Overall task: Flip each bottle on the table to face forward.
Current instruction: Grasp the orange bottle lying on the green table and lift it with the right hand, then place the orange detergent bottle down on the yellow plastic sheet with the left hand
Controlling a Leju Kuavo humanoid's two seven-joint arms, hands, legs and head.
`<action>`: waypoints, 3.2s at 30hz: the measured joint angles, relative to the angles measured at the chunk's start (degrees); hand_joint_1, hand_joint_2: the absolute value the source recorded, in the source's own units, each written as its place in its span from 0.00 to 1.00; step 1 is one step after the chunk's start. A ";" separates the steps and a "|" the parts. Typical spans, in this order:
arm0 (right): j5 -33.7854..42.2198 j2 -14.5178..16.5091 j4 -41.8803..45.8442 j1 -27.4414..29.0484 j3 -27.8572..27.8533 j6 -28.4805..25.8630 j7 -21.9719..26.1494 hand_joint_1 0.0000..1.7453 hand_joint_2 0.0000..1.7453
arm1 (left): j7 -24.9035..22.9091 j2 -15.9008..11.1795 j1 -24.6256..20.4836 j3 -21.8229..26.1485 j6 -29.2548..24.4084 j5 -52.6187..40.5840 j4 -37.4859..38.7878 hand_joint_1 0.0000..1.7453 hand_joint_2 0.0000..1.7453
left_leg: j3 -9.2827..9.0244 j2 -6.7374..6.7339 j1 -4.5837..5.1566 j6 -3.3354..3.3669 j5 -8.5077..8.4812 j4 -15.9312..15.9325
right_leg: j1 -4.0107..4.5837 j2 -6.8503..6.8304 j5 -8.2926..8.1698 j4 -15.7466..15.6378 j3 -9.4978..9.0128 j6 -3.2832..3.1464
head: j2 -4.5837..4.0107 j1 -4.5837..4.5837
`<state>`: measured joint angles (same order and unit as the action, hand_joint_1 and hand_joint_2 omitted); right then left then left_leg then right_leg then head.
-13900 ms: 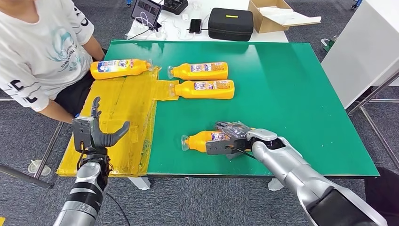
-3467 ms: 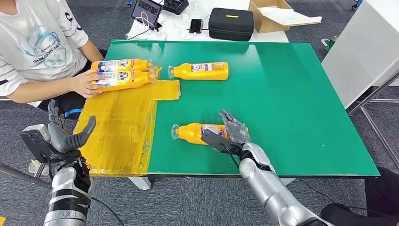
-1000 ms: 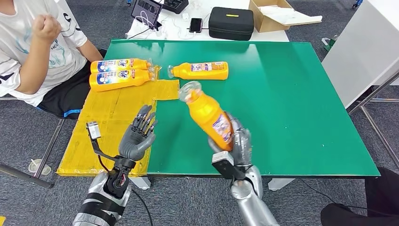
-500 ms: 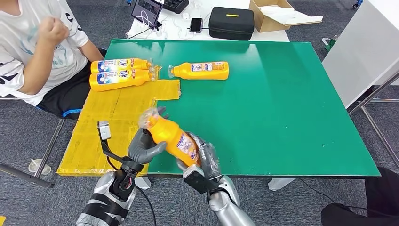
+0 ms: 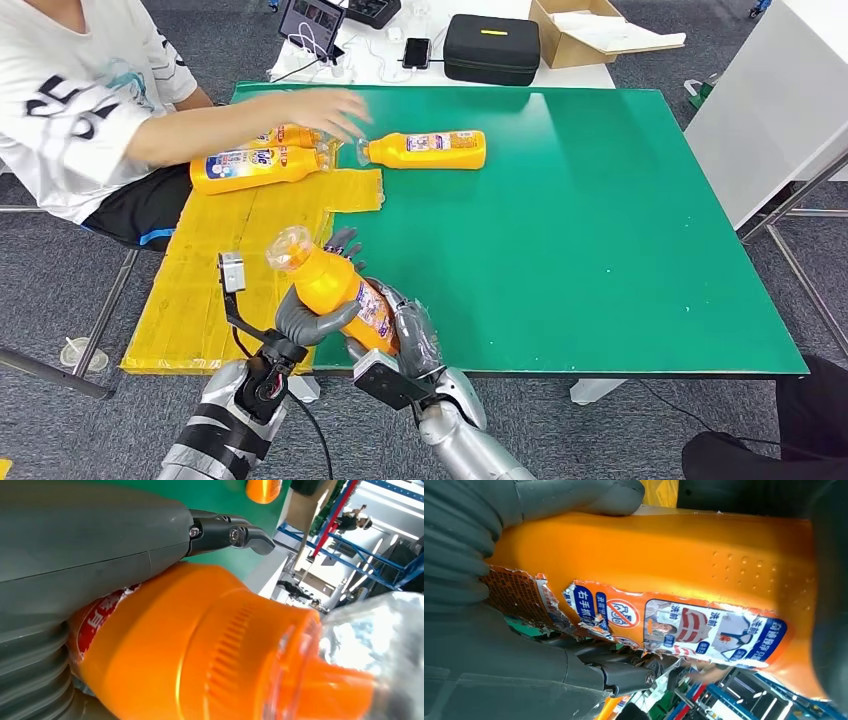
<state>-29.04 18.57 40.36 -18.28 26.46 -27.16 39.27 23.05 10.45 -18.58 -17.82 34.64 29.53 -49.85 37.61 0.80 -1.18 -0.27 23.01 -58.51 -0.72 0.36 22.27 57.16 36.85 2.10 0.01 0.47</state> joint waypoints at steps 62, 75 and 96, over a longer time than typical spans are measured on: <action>3.34 -1.90 9.25 -1.65 1.27 7.04 -6.83 0.00 0.00 | 4.90 0.13 -2.01 9.30 -12.68 -4.19 -4.62 1.00 1.00 | 0.01 -0.21 0.00 -0.01 -0.01 0.00 | 0.00 0.02 -0.03 0.00 0.06 -0.01 | -0.01 -0.01; 11.09 -3.58 17.92 1.10 -1.01 10.48 -4.50 0.00 0.00 | 6.74 -0.16 -5.36 14.60 -17.78 -6.68 -3.42 1.00 1.00 | 0.04 -0.21 0.00 -0.01 -0.01 0.00 | 0.00 0.01 -0.03 0.00 0.06 0.00 | -0.01 -0.01; 14.46 -3.84 22.06 3.00 -3.99 11.08 -4.01 0.00 0.00 | 7.49 -0.61 -6.59 19.60 -19.23 -7.43 -2.97 1.00 1.00 | 0.03 -0.21 0.01 -0.01 -0.01 0.00 | 0.00 0.01 -0.03 0.00 0.07 0.00 | -0.01 -0.02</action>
<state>-14.58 14.73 62.42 -15.28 22.47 -16.09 35.26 30.53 9.84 -25.17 1.78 15.41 22.10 -52.83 37.65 0.59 -1.18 -0.28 23.00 -58.51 -0.72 0.38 22.24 57.16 36.92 2.09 0.00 0.45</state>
